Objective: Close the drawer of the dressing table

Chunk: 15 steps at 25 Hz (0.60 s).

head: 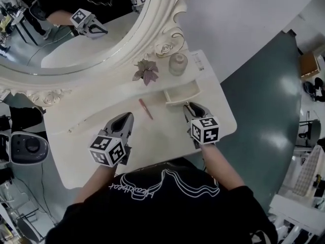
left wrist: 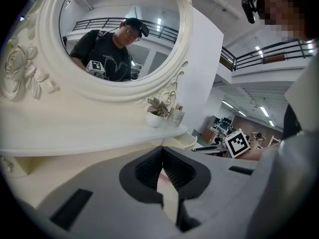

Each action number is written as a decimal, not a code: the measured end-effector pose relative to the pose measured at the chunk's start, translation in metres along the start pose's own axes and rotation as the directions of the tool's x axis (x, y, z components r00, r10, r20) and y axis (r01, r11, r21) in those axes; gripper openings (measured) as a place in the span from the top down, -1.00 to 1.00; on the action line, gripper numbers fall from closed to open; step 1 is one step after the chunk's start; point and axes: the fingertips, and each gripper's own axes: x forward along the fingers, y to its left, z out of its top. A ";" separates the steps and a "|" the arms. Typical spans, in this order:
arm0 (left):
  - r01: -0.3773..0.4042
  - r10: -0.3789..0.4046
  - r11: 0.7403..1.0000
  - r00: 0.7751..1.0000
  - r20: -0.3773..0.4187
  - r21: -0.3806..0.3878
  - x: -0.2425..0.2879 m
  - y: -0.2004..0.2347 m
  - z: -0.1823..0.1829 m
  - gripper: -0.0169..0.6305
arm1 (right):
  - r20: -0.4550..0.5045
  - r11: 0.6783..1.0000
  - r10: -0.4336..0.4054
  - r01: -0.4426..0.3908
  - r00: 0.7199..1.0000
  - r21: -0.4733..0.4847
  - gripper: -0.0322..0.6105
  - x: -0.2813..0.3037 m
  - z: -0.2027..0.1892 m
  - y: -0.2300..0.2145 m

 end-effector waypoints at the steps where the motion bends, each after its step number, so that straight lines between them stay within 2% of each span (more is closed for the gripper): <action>1: 0.000 0.000 1.000 1.000 -0.001 -0.002 0.000 0.000 -0.001 0.94 | 0.001 1.000 -0.002 0.002 1.000 0.004 0.58 0.000 0.000 -0.001; 15: -0.006 0.007 0.999 1.000 0.022 -0.034 0.002 -0.002 0.002 0.93 | -0.014 1.000 0.009 -0.009 1.000 0.026 0.58 0.002 0.001 -0.001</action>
